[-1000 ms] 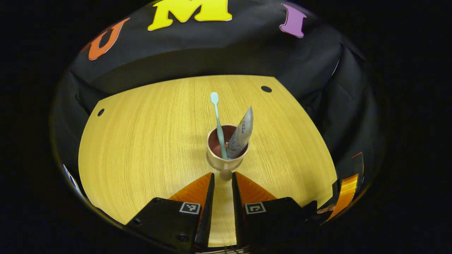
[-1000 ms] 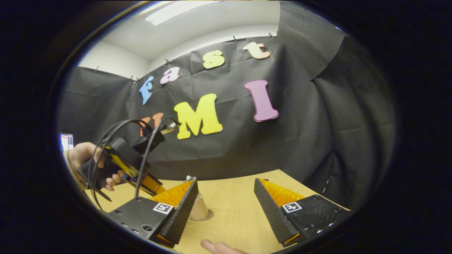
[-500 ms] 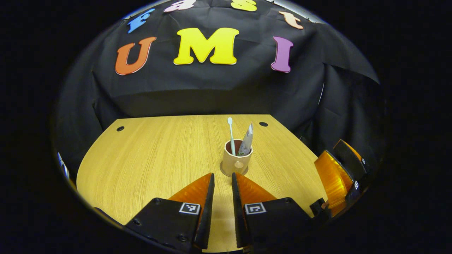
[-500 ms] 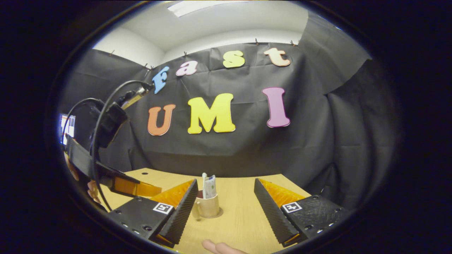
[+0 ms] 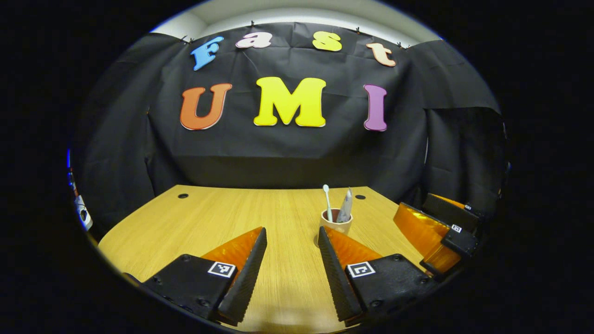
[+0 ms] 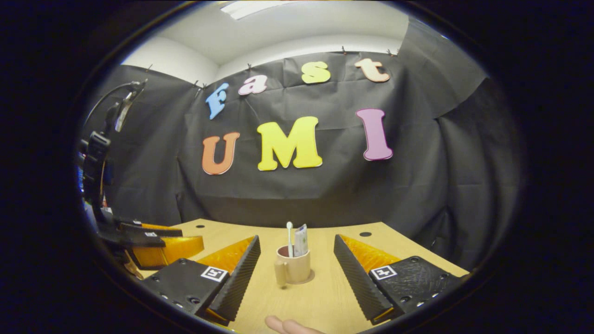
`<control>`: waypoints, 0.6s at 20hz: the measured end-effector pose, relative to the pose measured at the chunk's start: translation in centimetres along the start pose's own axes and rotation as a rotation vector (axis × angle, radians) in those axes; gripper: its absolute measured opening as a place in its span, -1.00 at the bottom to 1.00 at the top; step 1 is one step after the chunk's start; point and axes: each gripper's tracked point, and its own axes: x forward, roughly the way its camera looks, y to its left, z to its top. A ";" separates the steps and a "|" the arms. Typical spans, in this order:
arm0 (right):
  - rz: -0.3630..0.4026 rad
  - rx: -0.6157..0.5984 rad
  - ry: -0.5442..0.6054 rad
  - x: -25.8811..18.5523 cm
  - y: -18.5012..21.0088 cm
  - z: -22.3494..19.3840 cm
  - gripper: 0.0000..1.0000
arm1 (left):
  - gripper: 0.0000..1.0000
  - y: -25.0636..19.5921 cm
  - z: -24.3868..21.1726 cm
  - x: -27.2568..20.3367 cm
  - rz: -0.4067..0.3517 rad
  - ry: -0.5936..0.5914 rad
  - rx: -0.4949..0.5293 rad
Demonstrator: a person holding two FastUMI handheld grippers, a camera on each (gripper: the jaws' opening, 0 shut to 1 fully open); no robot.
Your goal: Put the toothbrush and toothpaste on the desktop into the cup, then pick up the cup and place it on the coaster on the desktop.
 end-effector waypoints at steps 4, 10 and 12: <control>-0.004 -0.043 0.002 0.1 0.1 -0.3 0.92 | 0.78 -0.1 -1.1 0.8 0.046 0.015 0.009; -0.008 0.013 -0.015 -0.6 -1.4 0.7 0.91 | 0.80 -0.1 -1.3 1.6 0.116 -0.033 0.062; -0.006 0.010 -0.022 -0.8 -1.5 1.0 0.91 | 0.80 -0.7 -1.7 1.7 0.098 -0.028 0.055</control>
